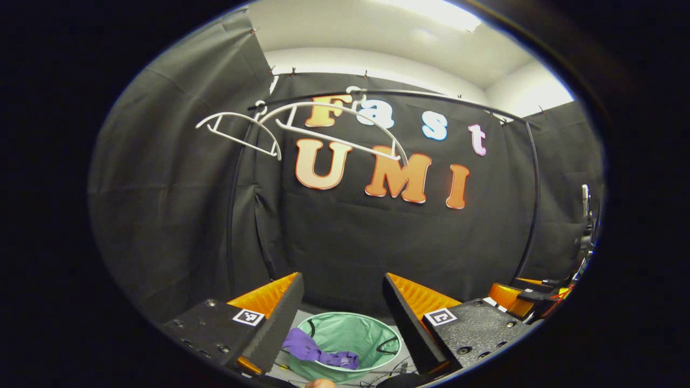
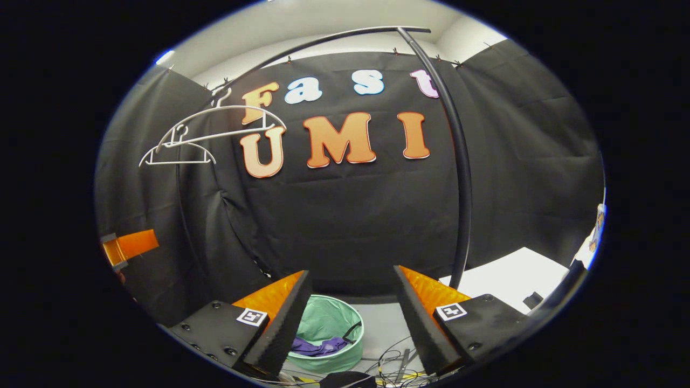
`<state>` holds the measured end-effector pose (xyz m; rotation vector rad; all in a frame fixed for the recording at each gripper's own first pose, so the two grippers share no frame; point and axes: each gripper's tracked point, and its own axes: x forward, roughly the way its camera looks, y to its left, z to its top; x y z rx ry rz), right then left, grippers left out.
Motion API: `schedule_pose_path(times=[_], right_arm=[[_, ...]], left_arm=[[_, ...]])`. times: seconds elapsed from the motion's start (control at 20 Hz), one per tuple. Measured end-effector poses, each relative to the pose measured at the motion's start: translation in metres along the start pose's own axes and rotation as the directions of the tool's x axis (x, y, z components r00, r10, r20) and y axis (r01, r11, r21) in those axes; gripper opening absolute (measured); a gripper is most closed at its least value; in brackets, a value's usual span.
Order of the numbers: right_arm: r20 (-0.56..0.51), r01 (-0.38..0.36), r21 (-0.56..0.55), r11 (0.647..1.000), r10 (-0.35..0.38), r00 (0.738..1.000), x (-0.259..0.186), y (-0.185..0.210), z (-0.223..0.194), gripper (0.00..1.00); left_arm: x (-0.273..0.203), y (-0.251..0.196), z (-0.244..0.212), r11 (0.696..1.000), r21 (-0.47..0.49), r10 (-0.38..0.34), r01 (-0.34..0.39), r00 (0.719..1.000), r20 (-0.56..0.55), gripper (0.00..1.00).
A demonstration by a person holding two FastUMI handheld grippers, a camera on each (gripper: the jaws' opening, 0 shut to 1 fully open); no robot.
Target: Grasp the clothes on the hanger with both hands and then place them into the laundry hamper below.
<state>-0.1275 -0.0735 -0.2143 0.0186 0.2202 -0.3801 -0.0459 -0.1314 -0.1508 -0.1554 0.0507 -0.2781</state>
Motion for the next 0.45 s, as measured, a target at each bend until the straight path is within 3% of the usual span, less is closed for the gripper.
schedule_pose_path(times=[0.45], right_arm=[[0.030,0.040,-0.021,0.999,-0.039,0.999,-0.002,-0.013,0.010,0.89]], left_arm=[[-0.010,0.017,0.015,0.999,0.011,0.040,-0.040,0.998,0.047,0.92]])
